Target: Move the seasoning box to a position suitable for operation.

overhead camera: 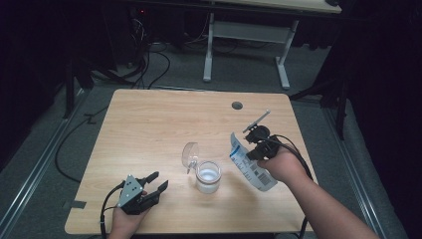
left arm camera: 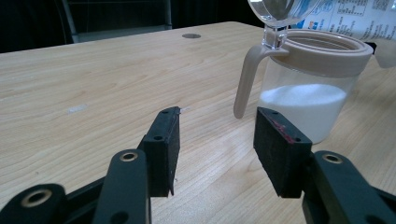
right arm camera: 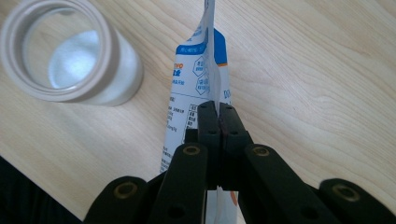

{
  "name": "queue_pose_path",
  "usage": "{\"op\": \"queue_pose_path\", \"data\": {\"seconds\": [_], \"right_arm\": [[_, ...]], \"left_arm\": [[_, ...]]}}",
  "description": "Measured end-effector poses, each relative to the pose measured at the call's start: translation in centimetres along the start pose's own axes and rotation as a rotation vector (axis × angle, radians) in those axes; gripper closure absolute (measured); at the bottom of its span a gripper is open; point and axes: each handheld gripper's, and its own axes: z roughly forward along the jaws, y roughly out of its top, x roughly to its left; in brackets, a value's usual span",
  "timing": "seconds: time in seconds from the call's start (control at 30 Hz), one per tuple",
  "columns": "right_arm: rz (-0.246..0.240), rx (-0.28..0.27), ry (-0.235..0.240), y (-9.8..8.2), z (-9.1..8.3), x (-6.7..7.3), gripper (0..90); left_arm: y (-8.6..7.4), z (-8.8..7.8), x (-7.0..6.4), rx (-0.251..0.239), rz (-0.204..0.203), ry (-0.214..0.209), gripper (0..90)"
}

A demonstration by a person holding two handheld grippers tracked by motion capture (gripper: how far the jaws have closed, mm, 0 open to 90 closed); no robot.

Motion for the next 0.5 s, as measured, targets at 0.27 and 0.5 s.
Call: {"op": "queue_pose_path", "data": {"seconds": [0.27,0.5], "right_arm": [[0.058,0.013,-0.026,-1.0,1.2,-2.1,90.0],[0.116,0.025,-0.057,-1.8,2.1,-3.9,90.0]], "left_arm": [[0.0,0.0,-0.1,0.005,0.006,-0.004,51.7],[0.0,0.0,0.1,0.014,-0.004,-0.009,51.8]]}}
